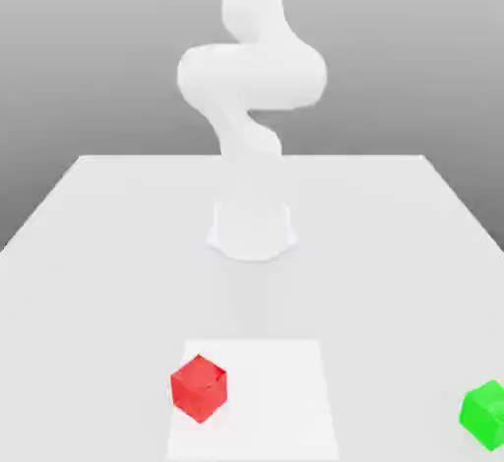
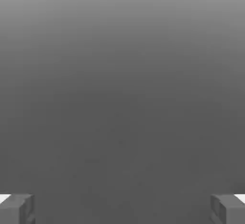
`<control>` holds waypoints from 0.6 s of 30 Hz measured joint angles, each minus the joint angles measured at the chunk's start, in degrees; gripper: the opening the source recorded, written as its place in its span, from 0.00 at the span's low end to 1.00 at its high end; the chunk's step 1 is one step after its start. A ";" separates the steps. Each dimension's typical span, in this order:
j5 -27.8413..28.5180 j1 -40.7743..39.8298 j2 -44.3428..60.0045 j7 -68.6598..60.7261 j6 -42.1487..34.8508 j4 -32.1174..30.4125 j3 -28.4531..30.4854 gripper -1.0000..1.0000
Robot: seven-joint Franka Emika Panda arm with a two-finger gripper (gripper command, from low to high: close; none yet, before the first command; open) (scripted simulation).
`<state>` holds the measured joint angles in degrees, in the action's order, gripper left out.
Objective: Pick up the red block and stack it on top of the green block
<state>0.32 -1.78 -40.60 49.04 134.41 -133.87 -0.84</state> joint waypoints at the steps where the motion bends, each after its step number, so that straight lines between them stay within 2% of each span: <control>1: 0.16 -0.74 2.26 1.40 1.13 -0.90 -0.33 0.50; 12: 1.96 -7.12 25.33 15.76 12.64 -10.06 -2.39 0.50; 18: 1.94 -8.77 37.76 22.81 18.89 -15.03 -1.46 0.50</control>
<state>2.26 -10.55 -2.84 71.86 153.30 -148.90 -2.29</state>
